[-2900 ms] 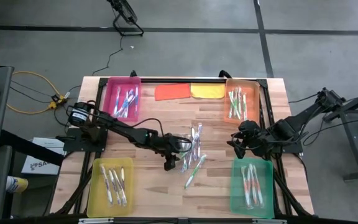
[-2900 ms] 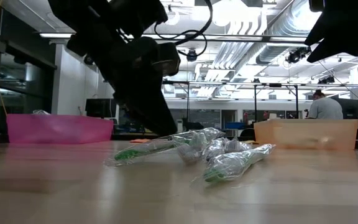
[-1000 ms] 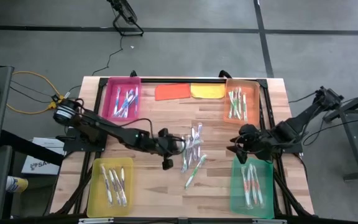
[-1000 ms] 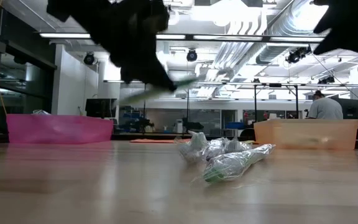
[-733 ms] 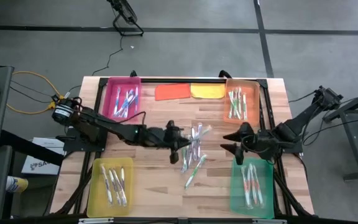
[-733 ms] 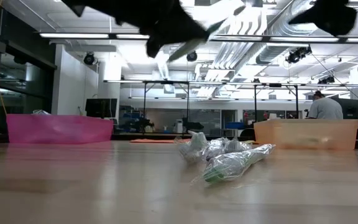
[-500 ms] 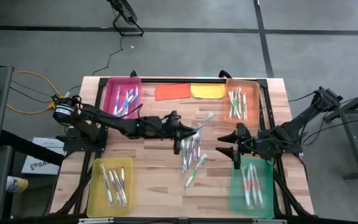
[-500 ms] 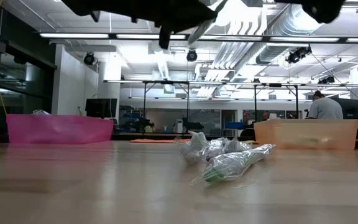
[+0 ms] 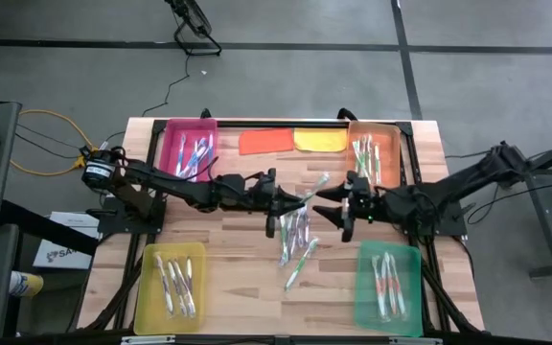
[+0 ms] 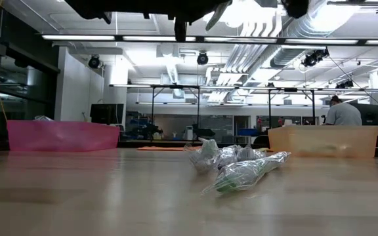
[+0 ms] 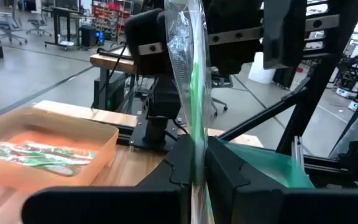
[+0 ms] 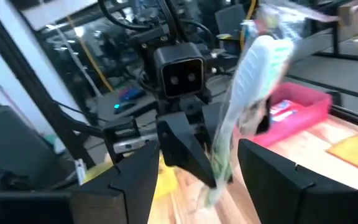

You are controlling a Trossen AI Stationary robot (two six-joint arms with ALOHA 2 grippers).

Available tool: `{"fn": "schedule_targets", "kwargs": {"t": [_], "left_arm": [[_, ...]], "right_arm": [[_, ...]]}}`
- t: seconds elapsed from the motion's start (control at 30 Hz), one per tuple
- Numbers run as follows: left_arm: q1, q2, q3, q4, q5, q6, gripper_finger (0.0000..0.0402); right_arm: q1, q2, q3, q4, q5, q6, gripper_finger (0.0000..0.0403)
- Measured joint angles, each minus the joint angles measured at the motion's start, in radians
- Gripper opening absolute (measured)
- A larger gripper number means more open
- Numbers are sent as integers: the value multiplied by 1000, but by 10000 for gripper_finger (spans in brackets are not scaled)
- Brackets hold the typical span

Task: Pick & Place Toothbrushes
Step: Put the green toothbrush into the orange bin

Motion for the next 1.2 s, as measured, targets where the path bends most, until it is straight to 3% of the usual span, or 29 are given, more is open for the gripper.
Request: {"fn": "schedule_targets", "kwargs": {"t": [0.23,0.37,0.57,0.73,0.97,1.2], "left_arm": [[0,0,0,0,1,1,15],[0,0,0,0,3,18,15],[-1,0,0,-22,6,23,59],[4,-1,0,-32,2,113,92],[61,-83,0,-221,94,183,111],[149,-180,-2,-471,123,201,113]], "right_arm": [[-88,61,0,99,-169,2,204],[-98,70,0,106,-177,2,149],[-114,70,-1,99,-173,-4,21],[-121,61,-1,87,-183,7,16],[-187,-49,0,-162,-176,116,13],[-354,-215,0,-579,-172,326,13]]}}
